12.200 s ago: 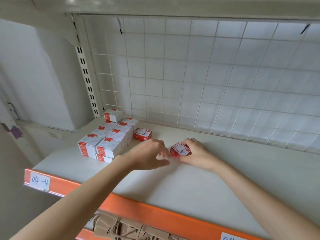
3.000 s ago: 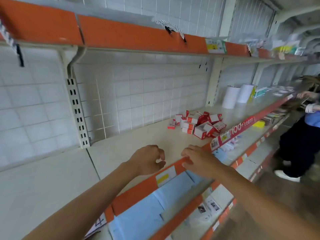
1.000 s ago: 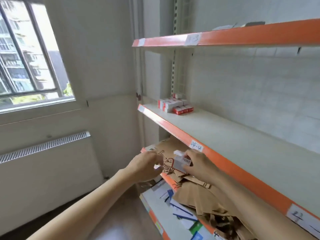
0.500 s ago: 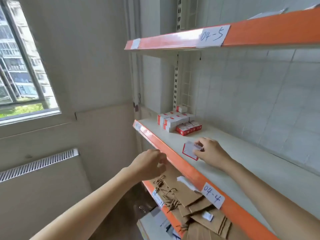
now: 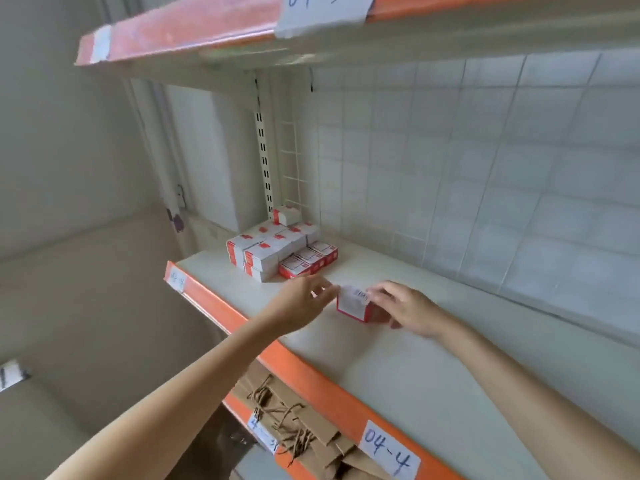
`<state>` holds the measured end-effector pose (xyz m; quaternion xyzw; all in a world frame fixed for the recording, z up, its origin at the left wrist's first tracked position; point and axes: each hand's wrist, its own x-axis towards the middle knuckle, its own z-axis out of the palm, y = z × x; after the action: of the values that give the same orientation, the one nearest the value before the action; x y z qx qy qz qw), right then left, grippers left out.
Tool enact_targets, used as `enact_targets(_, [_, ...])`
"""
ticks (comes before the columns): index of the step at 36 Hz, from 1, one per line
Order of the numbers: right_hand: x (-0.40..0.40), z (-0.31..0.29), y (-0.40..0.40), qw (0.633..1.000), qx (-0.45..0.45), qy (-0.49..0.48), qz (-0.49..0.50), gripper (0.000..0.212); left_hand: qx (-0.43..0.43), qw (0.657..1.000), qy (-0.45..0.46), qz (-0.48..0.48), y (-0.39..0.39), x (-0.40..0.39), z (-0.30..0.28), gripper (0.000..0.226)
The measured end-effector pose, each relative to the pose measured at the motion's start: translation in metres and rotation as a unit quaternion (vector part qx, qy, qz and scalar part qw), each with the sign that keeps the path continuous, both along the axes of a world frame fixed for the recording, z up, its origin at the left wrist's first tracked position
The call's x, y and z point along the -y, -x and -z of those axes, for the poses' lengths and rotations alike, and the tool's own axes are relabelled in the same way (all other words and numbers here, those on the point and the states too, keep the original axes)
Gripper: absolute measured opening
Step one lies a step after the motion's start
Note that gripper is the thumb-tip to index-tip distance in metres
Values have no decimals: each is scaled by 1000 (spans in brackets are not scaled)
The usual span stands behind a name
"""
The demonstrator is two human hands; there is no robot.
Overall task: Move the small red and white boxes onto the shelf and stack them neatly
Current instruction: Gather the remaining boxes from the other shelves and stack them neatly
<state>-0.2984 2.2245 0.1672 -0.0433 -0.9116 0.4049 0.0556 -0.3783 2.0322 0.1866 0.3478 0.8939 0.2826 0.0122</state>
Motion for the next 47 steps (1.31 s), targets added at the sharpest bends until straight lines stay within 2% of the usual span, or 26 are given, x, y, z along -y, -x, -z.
enact_targets(3, [-19,4,-5,996,-1,-13,83,26,69,996,33,40,21,-20,4,42])
enact_targets(5, [-28,9,-8,992,-11,2,124,25,135,986,44,93,30,-27,5,43])
enact_targets(7, [-29,13,-8,988,-24,35,149,18,207,967,40,142,34,-27,-1,36])
enact_targets(9, [-25,17,-5,985,-40,24,165,13,250,949,44,184,37,-22,-4,22])
enact_targets(10, [-24,20,-3,984,-52,8,171,14,254,945,51,199,38,-18,-4,22])
enact_targets(13, [-20,28,-3,977,-82,-44,190,9,196,950,42,240,46,-5,9,37])
enact_targets(16, [-18,33,-4,971,-114,-87,190,7,120,960,-4,254,48,3,28,42])
enact_targets(20, [-18,35,-5,969,-127,-100,186,7,101,959,-53,260,46,3,30,46])
enact_targets(27, [-17,35,-7,968,-135,-109,179,6,69,955,-76,277,46,5,32,47])
enact_targets(29, [-17,35,-6,968,-135,-109,179,7,62,963,-74,253,47,4,34,49])
enact_targets(33, [-13,31,-9,963,-151,-145,168,11,31,990,-50,127,46,-1,35,54])
enact_targets(37, [13,20,-11,960,-178,-196,89,24,-1,998,-1,66,47,-3,36,65])
enact_targets(40, [36,17,-1,971,-163,-166,49,15,-28,997,33,62,46,-3,36,73])
enact_targets(43, [47,16,10,982,-117,-138,47,14,-58,993,59,83,45,-2,34,67])
enact_targets(46, [47,12,18,990,-64,-113,55,11,-38,992,27,116,47,4,32,59])
enact_targets(47, [47,11,21,991,-41,-112,58,15,-25,991,16,131,47,7,30,52])
